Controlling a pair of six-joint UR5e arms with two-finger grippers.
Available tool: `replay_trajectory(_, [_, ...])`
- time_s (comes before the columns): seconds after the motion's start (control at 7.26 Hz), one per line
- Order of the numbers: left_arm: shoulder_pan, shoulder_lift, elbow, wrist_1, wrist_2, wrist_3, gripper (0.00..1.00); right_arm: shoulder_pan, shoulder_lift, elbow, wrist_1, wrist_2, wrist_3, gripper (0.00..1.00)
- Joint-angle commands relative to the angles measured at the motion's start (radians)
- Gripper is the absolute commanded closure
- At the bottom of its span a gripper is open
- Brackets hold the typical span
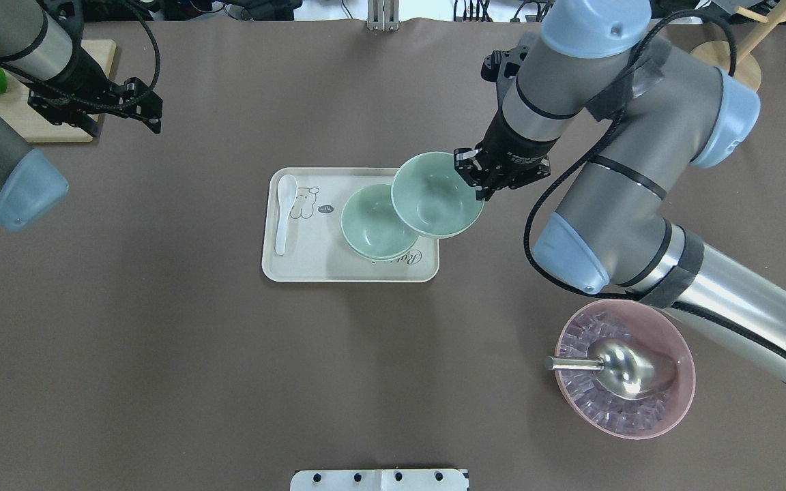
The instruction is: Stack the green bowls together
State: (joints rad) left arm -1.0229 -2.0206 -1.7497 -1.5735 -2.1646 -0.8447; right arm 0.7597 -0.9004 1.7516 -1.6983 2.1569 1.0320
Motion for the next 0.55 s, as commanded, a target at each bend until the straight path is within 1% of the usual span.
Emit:
replay_trajectory(0.0, [-0.003, 0.019, 0.004, -0.008, 0.000, 0.001, 0.02, -0.039, 0.079, -0.090, 0.003, -0.020, 0.003, 1.00])
replay_trajectory(0.14, [-0.003, 0.019, 0.007, -0.010, 0.000, 0.001, 0.02, -0.039, 0.107, -0.109, 0.003, -0.020, 0.003, 1.00])
replay_trajectory(0.28, [-0.002, 0.019, 0.012, -0.010, 0.000, 0.000, 0.02, -0.039, 0.127, -0.148, 0.008, -0.022, 0.003, 1.00])
replay_trajectory(0.41, [-0.002, 0.019, 0.015, -0.010, 0.000, 0.000, 0.02, -0.045, 0.129, -0.161, 0.011, -0.031, 0.003, 1.00])
